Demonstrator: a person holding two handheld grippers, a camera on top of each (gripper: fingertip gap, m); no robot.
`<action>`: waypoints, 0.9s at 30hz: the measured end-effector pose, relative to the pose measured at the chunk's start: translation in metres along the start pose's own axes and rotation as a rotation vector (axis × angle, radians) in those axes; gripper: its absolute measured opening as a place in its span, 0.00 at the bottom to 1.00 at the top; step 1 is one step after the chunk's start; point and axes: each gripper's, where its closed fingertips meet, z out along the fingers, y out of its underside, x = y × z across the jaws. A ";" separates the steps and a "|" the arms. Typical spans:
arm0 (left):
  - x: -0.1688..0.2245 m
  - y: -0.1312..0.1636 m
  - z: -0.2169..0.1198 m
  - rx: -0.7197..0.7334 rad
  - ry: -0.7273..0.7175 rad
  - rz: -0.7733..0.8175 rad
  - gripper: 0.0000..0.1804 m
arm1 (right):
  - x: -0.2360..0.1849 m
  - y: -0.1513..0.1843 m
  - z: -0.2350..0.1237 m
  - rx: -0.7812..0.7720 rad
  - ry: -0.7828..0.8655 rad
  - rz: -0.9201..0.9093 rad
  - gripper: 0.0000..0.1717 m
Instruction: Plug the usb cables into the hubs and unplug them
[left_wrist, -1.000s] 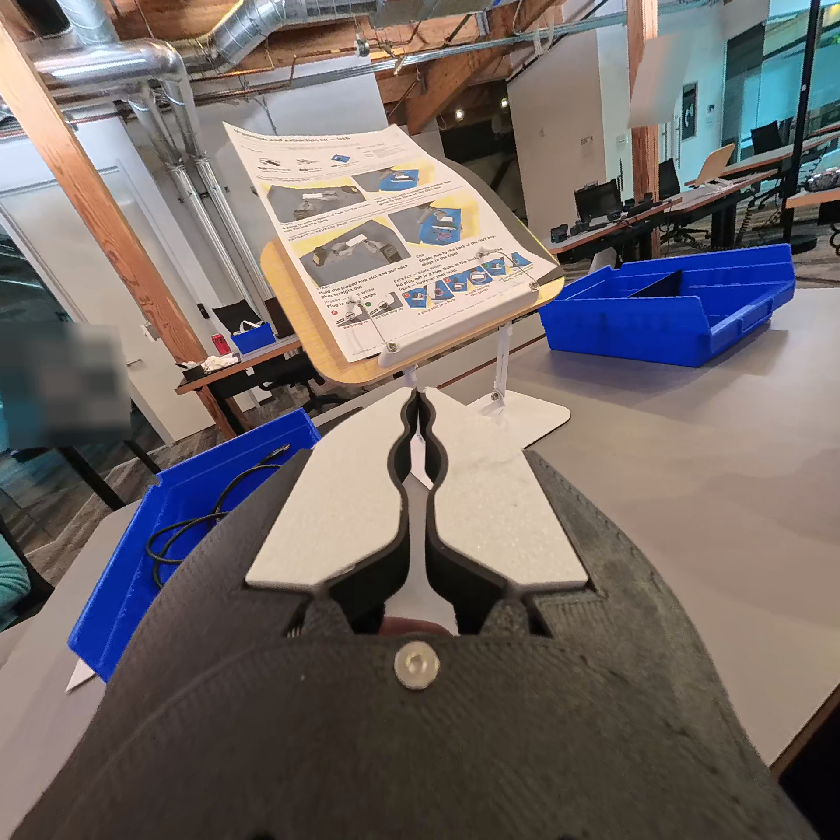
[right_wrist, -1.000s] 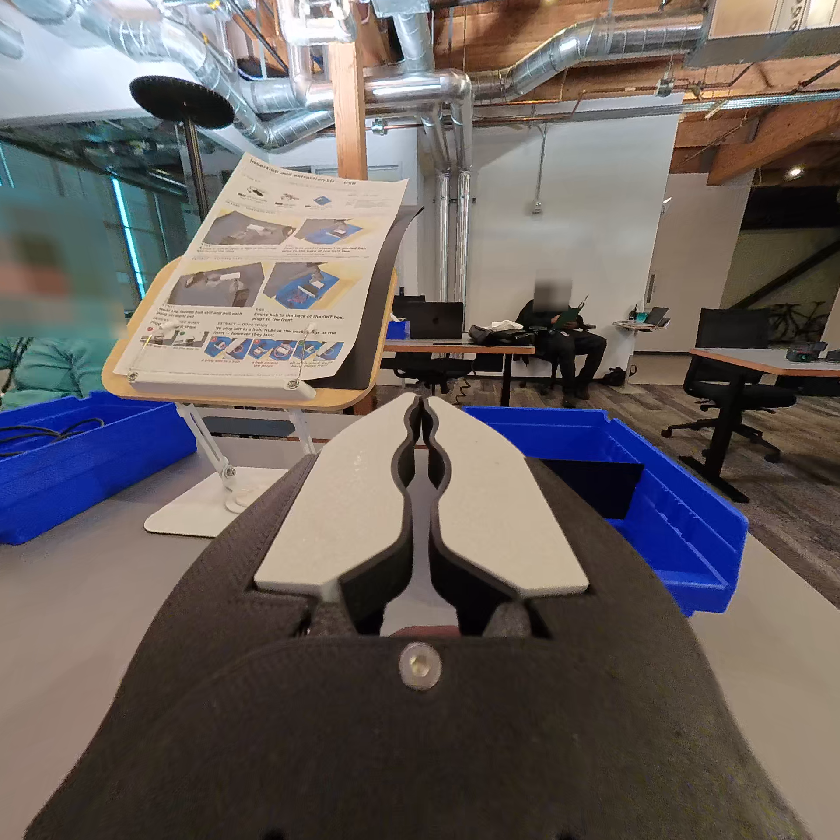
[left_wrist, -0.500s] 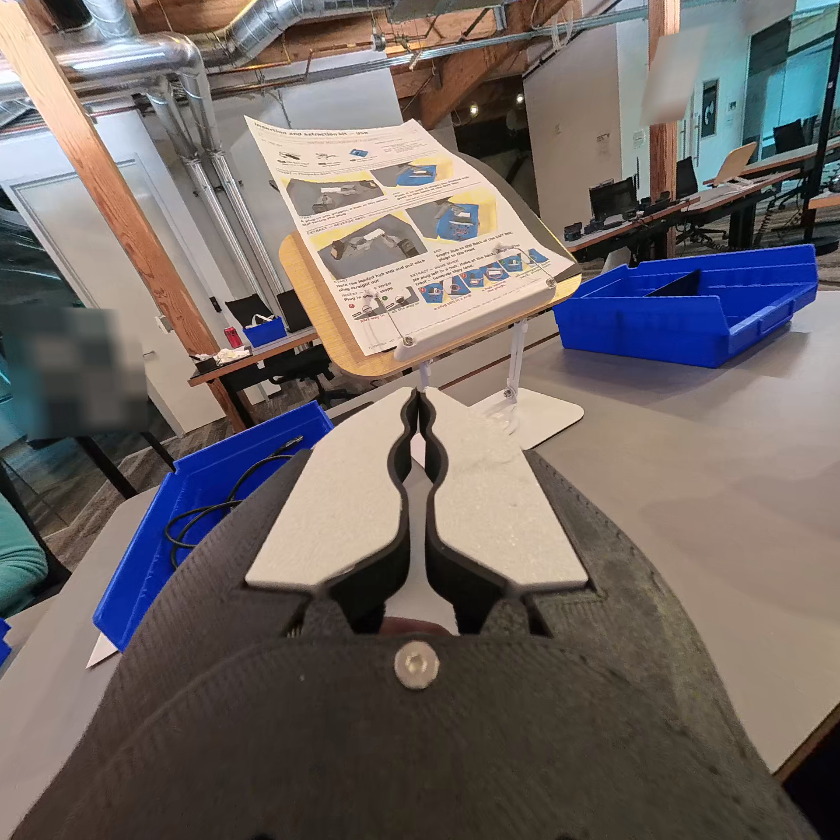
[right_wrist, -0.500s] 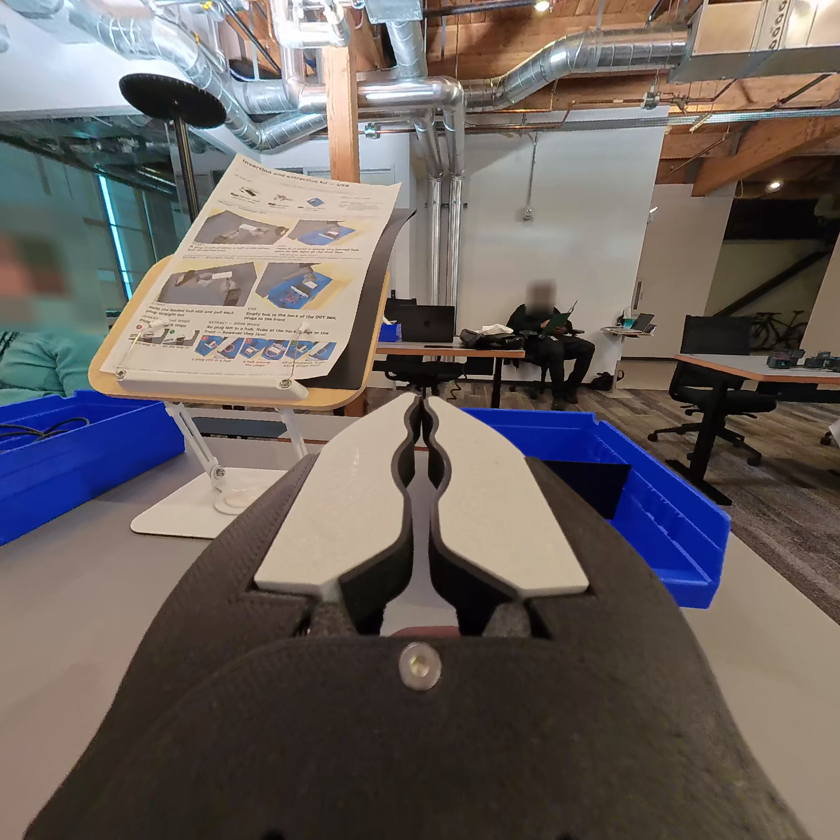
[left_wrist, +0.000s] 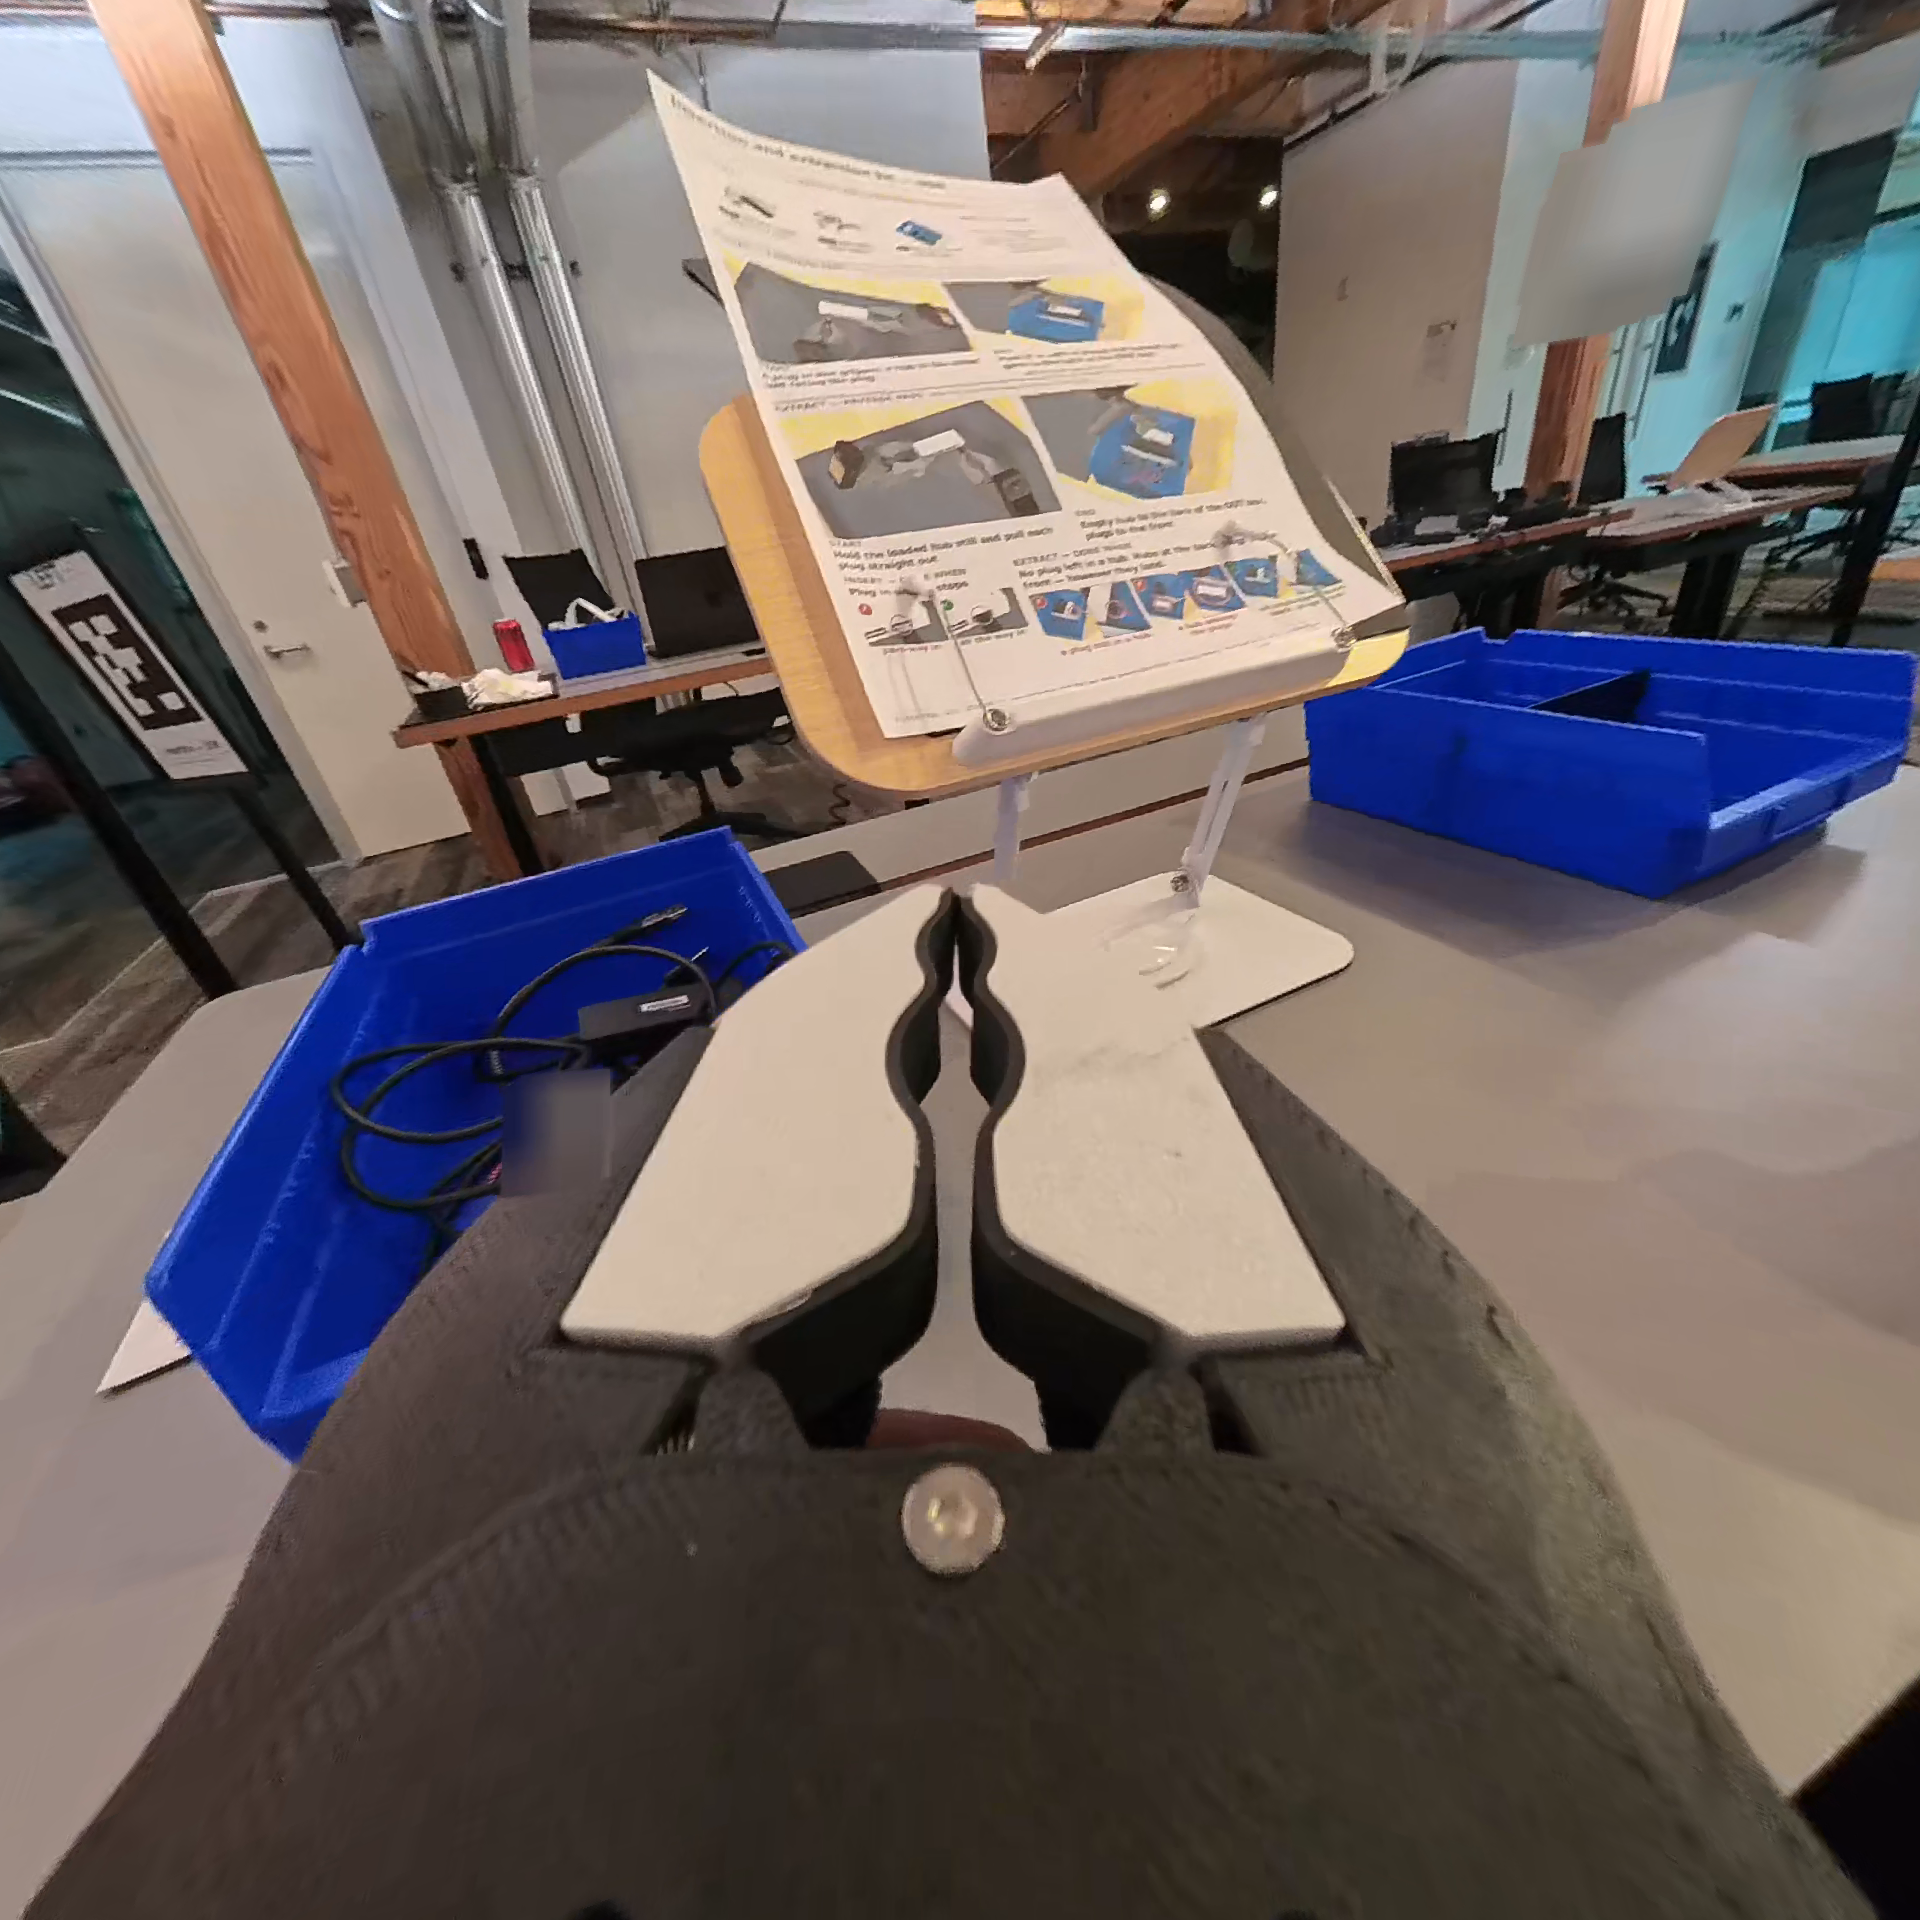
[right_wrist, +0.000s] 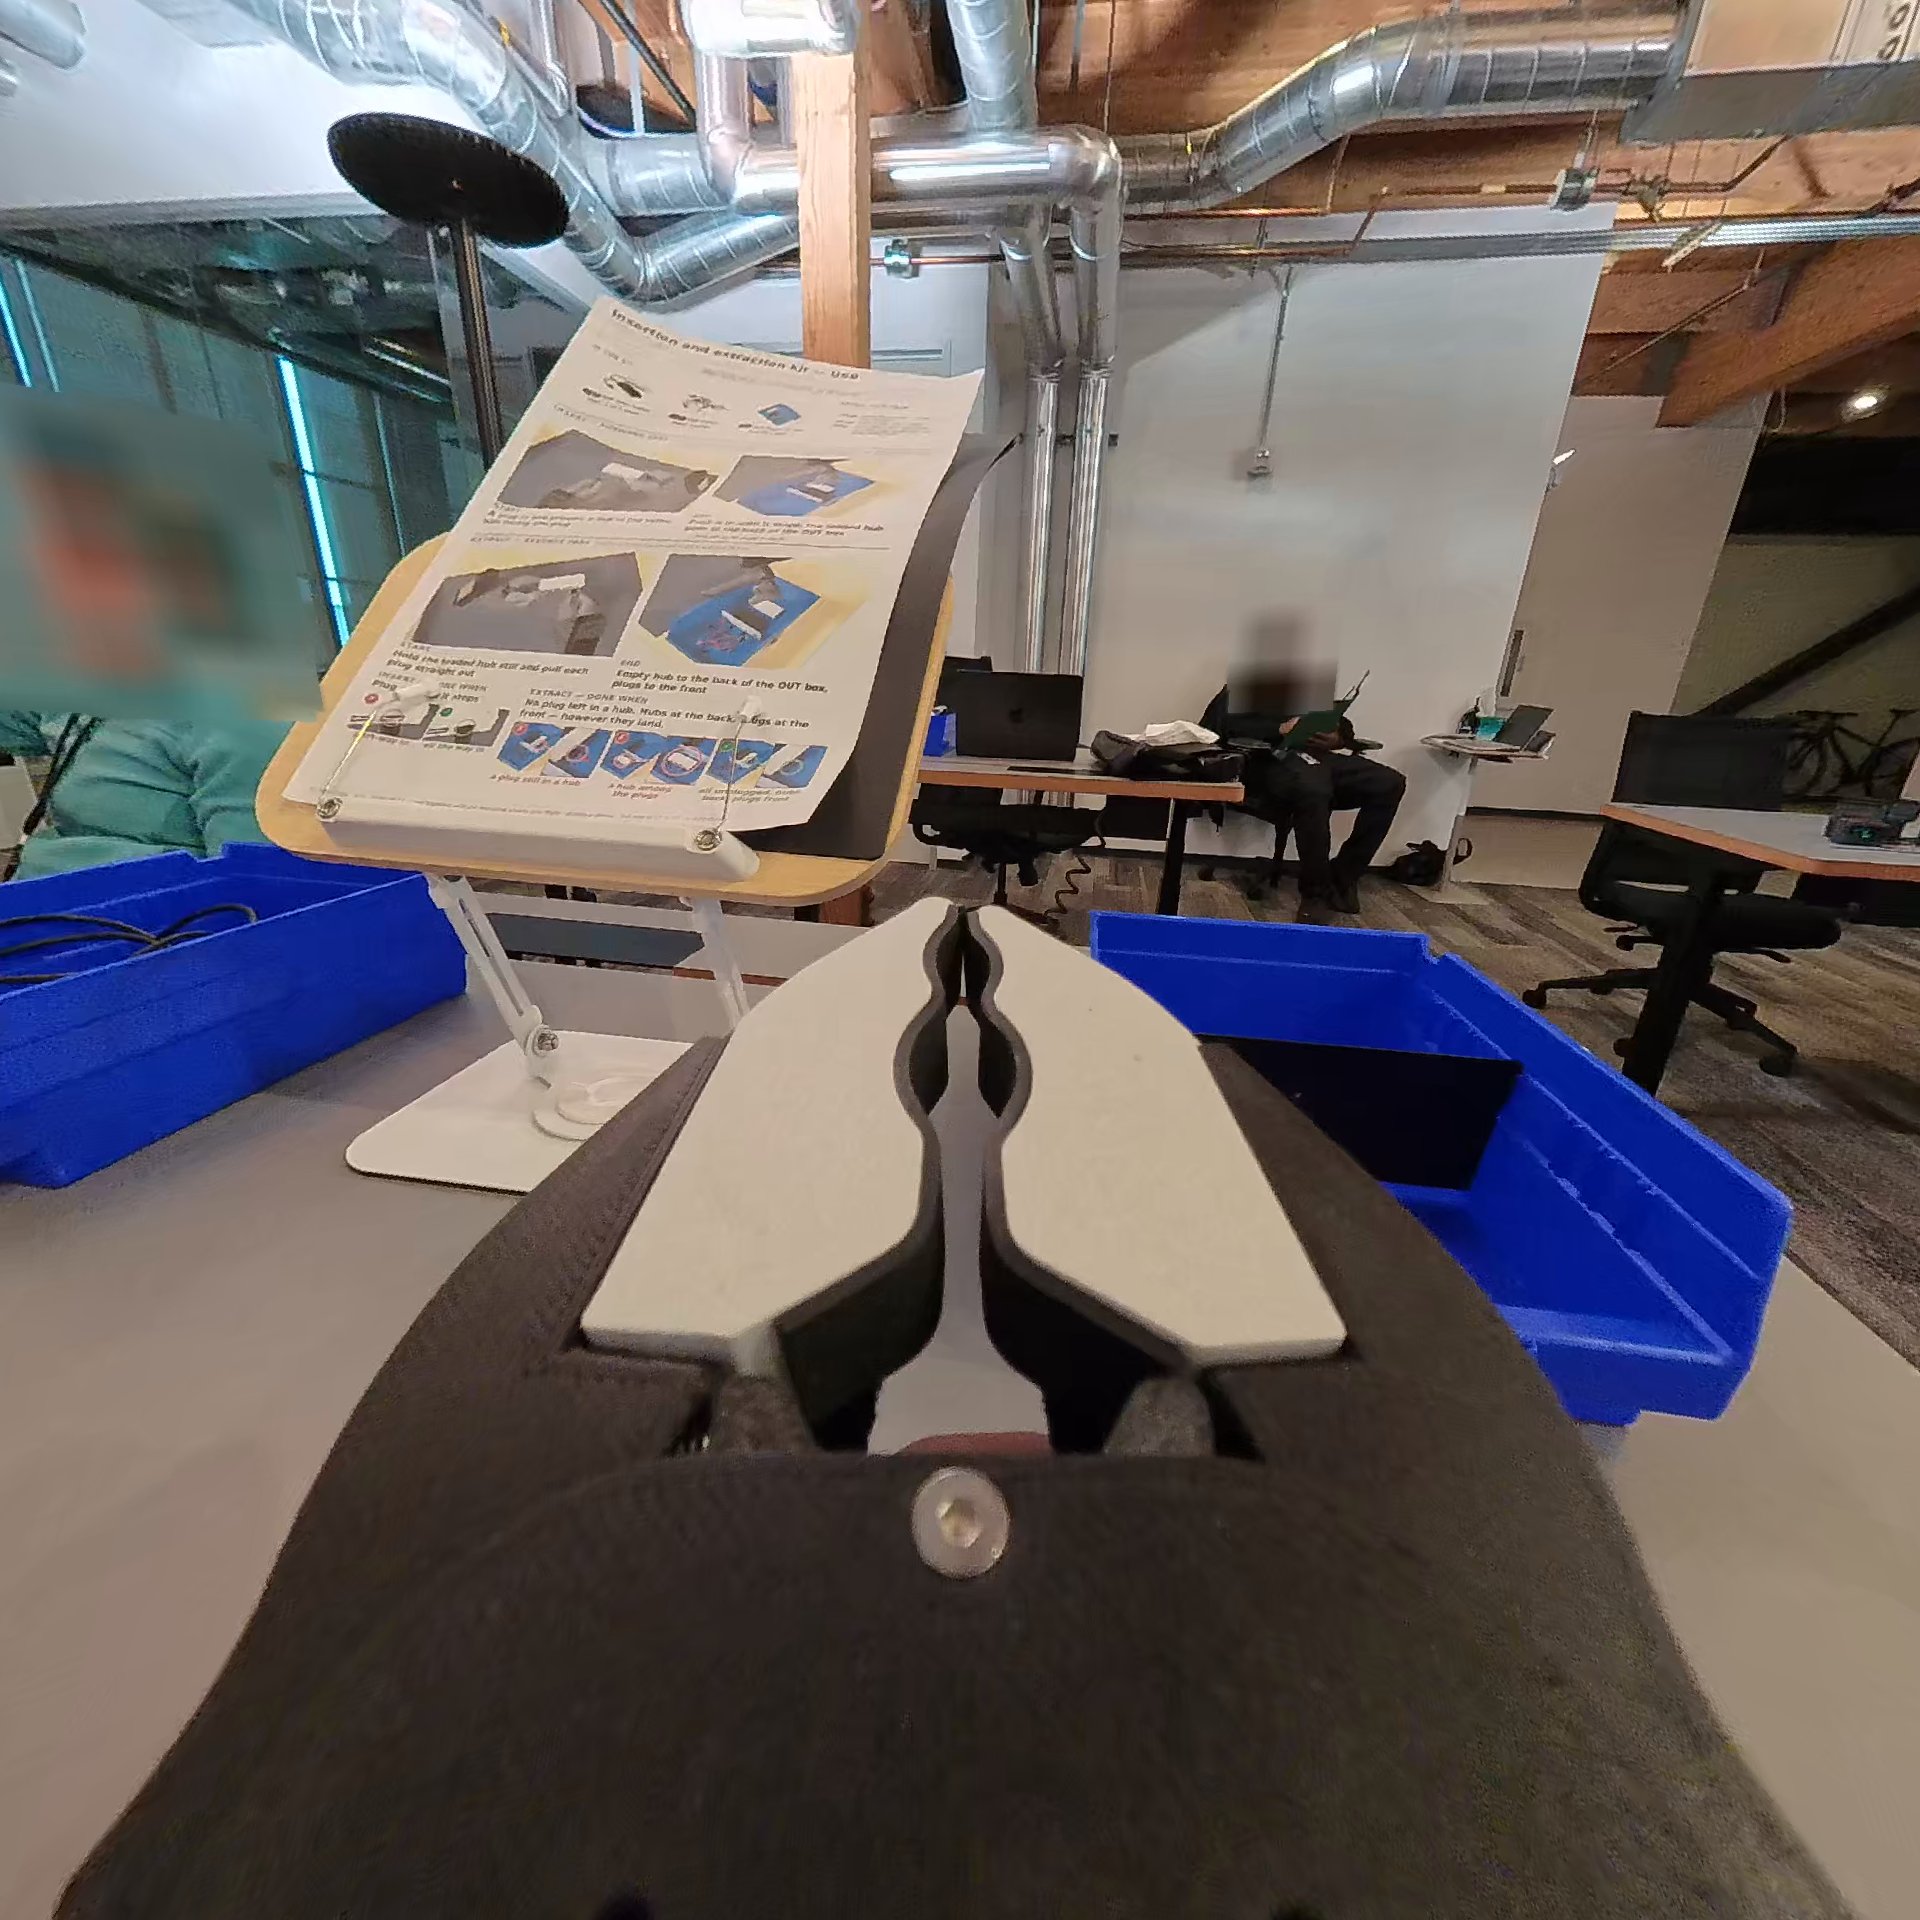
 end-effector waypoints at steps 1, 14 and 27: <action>-0.002 0.001 0.000 -0.008 -0.014 0.011 0.00 | -0.002 0.001 0.000 -0.001 -0.003 -0.001 0.00; -0.010 -0.017 0.008 0.100 -0.155 -0.005 0.00 | -0.026 -0.001 0.001 -0.013 -0.037 -0.031 0.00; -0.004 -0.009 0.016 0.081 -0.184 0.010 0.03 | -0.083 -0.006 -0.001 -0.005 -0.258 -0.083 0.23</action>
